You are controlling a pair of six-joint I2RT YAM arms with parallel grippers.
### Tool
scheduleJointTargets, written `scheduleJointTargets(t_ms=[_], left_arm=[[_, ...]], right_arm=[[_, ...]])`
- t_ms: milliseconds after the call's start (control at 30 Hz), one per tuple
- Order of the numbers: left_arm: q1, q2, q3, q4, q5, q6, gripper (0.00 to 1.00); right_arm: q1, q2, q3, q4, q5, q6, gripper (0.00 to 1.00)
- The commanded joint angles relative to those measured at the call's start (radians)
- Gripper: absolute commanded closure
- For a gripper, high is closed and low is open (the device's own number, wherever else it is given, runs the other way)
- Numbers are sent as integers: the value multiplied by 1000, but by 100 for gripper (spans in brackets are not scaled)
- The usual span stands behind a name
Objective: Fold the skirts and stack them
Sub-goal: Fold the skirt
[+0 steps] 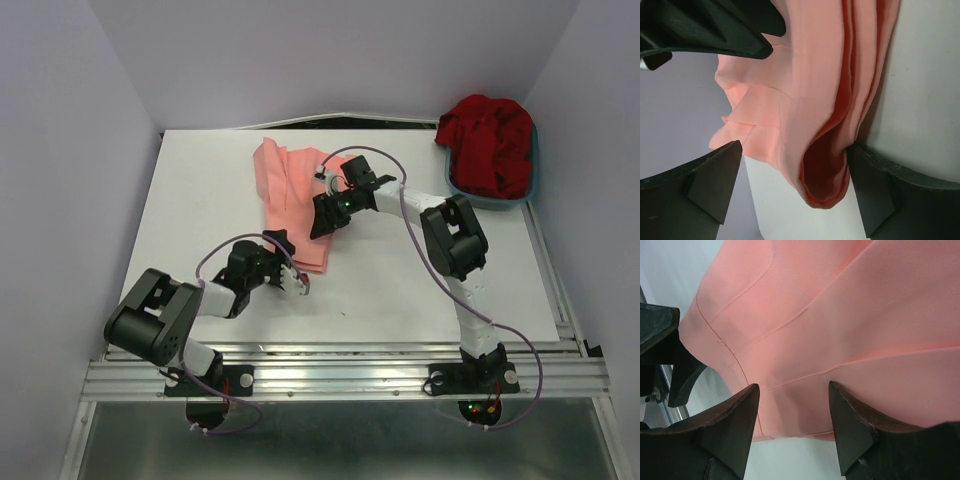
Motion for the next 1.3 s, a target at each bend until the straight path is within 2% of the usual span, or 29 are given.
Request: scheduleJointTargets(t_ms=[0,133,233,267,333,400,467,533,600,700,833,967,1167,1267], left_arm=[[-12,-5,74,-16,36,-79,5],[-19,-44,114,-112,73,-111,12],[-20,-52,155,-185,72,-169,24],[-20,-49,166,-229,67,-177,39],[-20,-36,192,-267,52,-195,54],[-20,-29,204,-287,40,-206,67],[-20,-30,221,-327,38,-219,75],[-20,-41,249,-369,46,-242,88],[-22,-50,276,-474,52,-260,99],[-25,-81,330,-628,76,-294,100],[-60,-160,364,-842,107,-304,100],[-98,-246,361,-959,122,-341,100],[-108,-298,474,-1180,182,-412,100],[-109,-305,553,-1266,227,-444,100]], right_arm=[[11,84,-8,-68,52,-11,36],[11,92,2,-71,47,-11,36],[11,90,2,-71,44,-12,37],[11,89,0,-71,42,-11,37],[11,86,-3,-71,39,-12,37],[11,81,0,-75,39,-12,37],[11,75,2,-77,39,-12,37],[11,61,11,-80,45,-12,36],[11,51,37,-80,55,-12,34],[-28,28,93,-80,64,-5,28],[-58,34,275,-75,75,-3,24],[-58,48,356,-4,62,38,22],[-47,47,298,254,-78,239,21],[-35,90,305,304,-97,279,22]])
